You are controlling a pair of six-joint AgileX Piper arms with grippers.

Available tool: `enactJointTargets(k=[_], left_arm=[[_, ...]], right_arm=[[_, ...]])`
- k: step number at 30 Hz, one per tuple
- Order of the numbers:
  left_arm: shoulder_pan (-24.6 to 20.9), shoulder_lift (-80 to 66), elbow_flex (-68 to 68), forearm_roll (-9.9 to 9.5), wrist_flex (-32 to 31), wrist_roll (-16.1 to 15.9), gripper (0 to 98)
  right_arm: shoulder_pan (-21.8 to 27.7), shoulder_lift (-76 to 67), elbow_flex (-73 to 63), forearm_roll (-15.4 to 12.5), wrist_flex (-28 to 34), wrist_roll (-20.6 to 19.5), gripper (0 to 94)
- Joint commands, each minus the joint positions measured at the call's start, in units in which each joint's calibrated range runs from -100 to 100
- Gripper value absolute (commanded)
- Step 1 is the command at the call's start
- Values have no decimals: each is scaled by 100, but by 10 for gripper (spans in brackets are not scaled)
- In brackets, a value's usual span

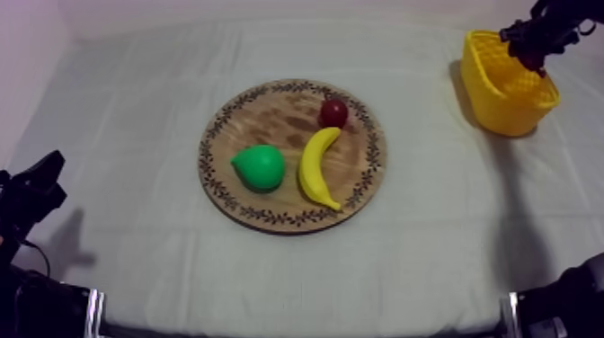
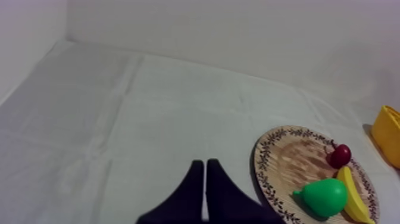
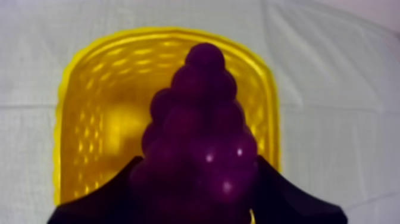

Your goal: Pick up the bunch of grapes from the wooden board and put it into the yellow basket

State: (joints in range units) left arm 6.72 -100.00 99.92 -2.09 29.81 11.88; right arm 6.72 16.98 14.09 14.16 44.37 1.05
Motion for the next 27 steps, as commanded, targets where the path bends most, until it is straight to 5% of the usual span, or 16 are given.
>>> enactJointTargets(k=[1, 6, 12, 20, 27], left_arm=[[-3, 0, -3, 2, 2, 1, 1], [-3, 0, -3, 2, 2, 1, 1], [-3, 0, -3, 2, 2, 1, 1], [-3, 0, -3, 2, 2, 1, 1], [-3, 0, -3, 2, 2, 1, 1]], right_arm=[[13, 141, -60, -160, 27, 204, 178], [69, 441, -207, -621, 57, 798, 229], [72, 622, -290, -820, 19, 1100, 385], [45, 631, -253, -650, -189, 953, 547], [115, 487, -281, -441, -330, 687, 599]])
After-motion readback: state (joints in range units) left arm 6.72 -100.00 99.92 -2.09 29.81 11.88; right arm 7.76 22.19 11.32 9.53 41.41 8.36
